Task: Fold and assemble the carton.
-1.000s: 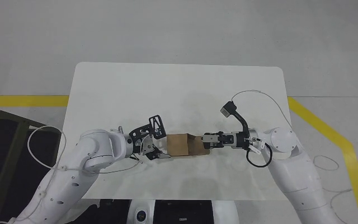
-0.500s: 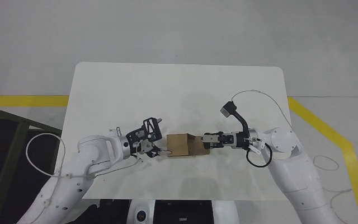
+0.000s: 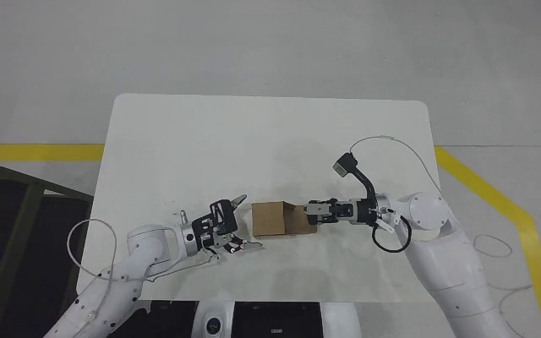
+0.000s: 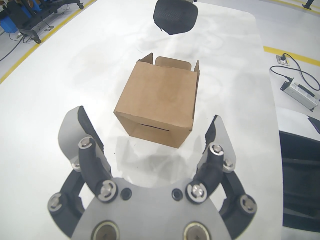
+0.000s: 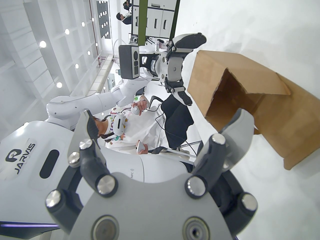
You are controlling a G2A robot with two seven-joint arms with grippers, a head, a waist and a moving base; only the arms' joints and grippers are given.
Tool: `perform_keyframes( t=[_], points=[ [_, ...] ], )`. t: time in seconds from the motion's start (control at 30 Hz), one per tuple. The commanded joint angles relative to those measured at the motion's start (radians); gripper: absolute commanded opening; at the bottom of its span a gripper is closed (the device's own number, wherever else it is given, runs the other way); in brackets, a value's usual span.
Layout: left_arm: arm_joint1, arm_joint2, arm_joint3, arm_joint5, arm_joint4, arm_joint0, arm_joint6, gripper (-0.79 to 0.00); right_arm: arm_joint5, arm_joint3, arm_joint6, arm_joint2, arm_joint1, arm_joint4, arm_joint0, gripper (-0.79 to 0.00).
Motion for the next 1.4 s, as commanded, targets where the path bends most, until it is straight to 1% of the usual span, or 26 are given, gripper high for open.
perform_keyframes(
  t=[0.0,0.1,0.3,0.33,0.37,0.4,0.43,0.47,0.5,0.7,0.83,0.9,1.03,1.13,1.37],
  points=[
    [-0.005,0.014,0.011,0.003,0.002,-0.010,0.012,0.000,0.000,0.000,0.000,0.000,0.000,0.000,0.000,0.000],
    [-0.014,0.036,0.028,0.007,-0.001,-0.032,0.015,0.000,0.031,-0.018,-0.031,-0.014,0.000,0.002,-0.019,0.000],
    [-0.032,0.078,0.062,0.011,-0.019,-0.075,0.011,0.000,0.059,-0.060,0.005,0.007,0.013,-0.005,-0.062,0.000],
    [-0.034,0.083,0.067,0.015,-0.020,-0.080,0.011,0.000,0.059,-0.071,0.010,0.014,0.016,-0.005,-0.074,-0.071],
    [-0.037,0.087,0.072,0.020,-0.021,-0.085,0.012,0.000,0.060,-0.082,0.014,0.022,0.019,-0.006,-0.086,-0.302],
    [-0.040,0.091,0.078,0.025,-0.024,-0.089,0.012,0.000,0.065,-0.093,0.016,0.028,0.022,-0.005,-0.099,-0.462],
    [-0.042,0.094,0.082,0.029,-0.027,-0.093,0.013,0.000,0.073,-0.105,0.023,0.033,0.025,-0.012,-0.113,-0.493],
    [-0.044,0.097,0.086,0.034,-0.030,-0.096,0.013,0.000,0.080,-0.115,0.024,0.038,0.028,-0.022,-0.127,-0.711],
    [-0.046,0.100,0.090,0.039,-0.032,-0.099,0.012,0.000,0.088,-0.122,0.023,0.042,0.031,-0.030,-0.145,-0.785],
    [-0.057,0.114,0.100,0.062,-0.036,-0.103,0.008,0.000,0.104,-0.144,0.005,0.049,0.044,-0.085,-0.224,-0.785],
    [-0.061,0.113,0.099,0.073,-0.043,-0.100,0.002,0.000,0.120,-0.146,-0.004,0.045,0.050,-0.134,-0.244,-0.785],
    [-0.063,0.111,0.096,0.078,-0.044,-0.100,-0.001,0.000,0.128,-0.137,-0.039,0.040,0.051,-0.155,-0.251,-0.785],
    [-0.065,0.108,0.092,0.077,-0.047,-0.097,-0.006,0.000,0.133,-0.106,-0.119,0.012,0.049,-0.209,-0.252,-0.785],
    [-0.068,0.103,0.091,0.066,-0.077,-0.094,-0.012,0.000,0.138,-0.087,-0.153,-0.008,0.048,-0.236,-0.242,-0.785],
    [-0.072,0.094,0.098,0.043,-0.132,-0.084,-0.029,0.000,0.119,-0.047,-0.209,-0.037,0.042,-0.228,-0.202,-0.785]
  ],
)
